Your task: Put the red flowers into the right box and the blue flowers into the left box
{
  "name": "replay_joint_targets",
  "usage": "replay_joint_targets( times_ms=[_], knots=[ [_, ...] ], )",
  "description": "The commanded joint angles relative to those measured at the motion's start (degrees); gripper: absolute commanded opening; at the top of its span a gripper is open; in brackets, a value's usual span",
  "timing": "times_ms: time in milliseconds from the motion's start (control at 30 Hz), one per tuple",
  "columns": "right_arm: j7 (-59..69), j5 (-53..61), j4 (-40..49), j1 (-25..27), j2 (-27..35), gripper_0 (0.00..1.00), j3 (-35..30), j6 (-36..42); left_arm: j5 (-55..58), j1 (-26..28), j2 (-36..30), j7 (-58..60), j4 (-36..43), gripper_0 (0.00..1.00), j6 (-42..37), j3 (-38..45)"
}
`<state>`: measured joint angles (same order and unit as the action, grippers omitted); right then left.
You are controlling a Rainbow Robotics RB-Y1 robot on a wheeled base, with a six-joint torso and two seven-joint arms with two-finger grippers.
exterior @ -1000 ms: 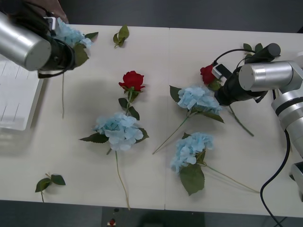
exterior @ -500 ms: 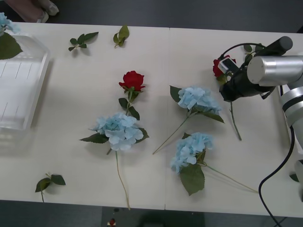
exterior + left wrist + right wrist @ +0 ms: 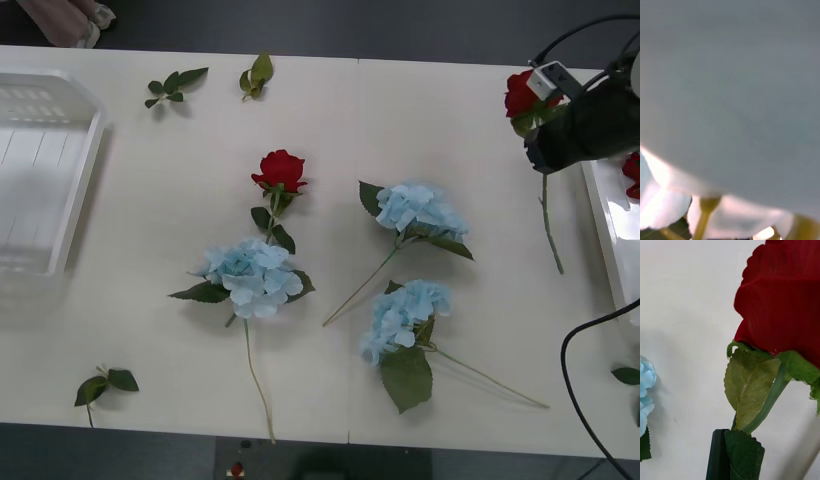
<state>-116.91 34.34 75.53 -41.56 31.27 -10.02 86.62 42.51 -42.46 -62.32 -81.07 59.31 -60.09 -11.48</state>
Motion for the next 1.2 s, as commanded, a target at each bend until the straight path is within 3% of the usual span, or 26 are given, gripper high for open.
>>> replay_joint_targets(
  times_ms=[33, 300, 367, 500, 667, 800, 1100, 1200],
  knots=[
    [0.28, 2.57, 2.61, -1.24, 4.86, 0.00, -4.48, 4.17, -1.38, -2.46, -1.49, -1.82, -2.97, 0.05, 3.22, 0.58],
    [-1.22, 2.57, 2.61, -1.24, 11.27, 0.00, -9.93, 9.36, -3.66, -2.19, -1.75, -1.55, -4.81, 0.71, 5.60, 0.67],
    [-1.66, 1.96, 2.61, -1.24, 12.94, 0.00, -10.89, 10.41, -3.49, -2.02, -2.01, -1.38, -4.73, 0.84, 5.68, 0.67],
    [-2.36, 0.90, 2.61, -0.10, 16.37, 0.00, -13.09, 11.73, 0.82, -2.02, -2.72, -1.29, -4.64, 0.99, 5.60, 0.67],
    [-3.33, 0.11, 2.52, 2.62, 19.45, 0.00, -15.29, 11.20, 7.85, -1.93, -2.98, -0.85, -3.49, 1.00, 4.80, 1.02],
    [-4.12, -0.68, 2.52, 6.67, 20.33, 0.00, -17.93, 9.10, 12.24, 1.15, -2.89, -0.15, 0.55, 1.00, -0.03, 7.44],
    [-5.08, -0.59, 2.52, 16.69, 20.33, 0.00, -17.93, -5.23, 14.00, 22.86, 1.41, 2.40, 24.37, 1.00, -6.36, 29.67],
    [-5.17, -0.24, 1.11, 18.27, 20.15, 0.00, -17.57, -8.92, 14.62, 29.71, 3.35, 3.37, 32.36, 1.00, -6.45, 33.63]
  ],
)
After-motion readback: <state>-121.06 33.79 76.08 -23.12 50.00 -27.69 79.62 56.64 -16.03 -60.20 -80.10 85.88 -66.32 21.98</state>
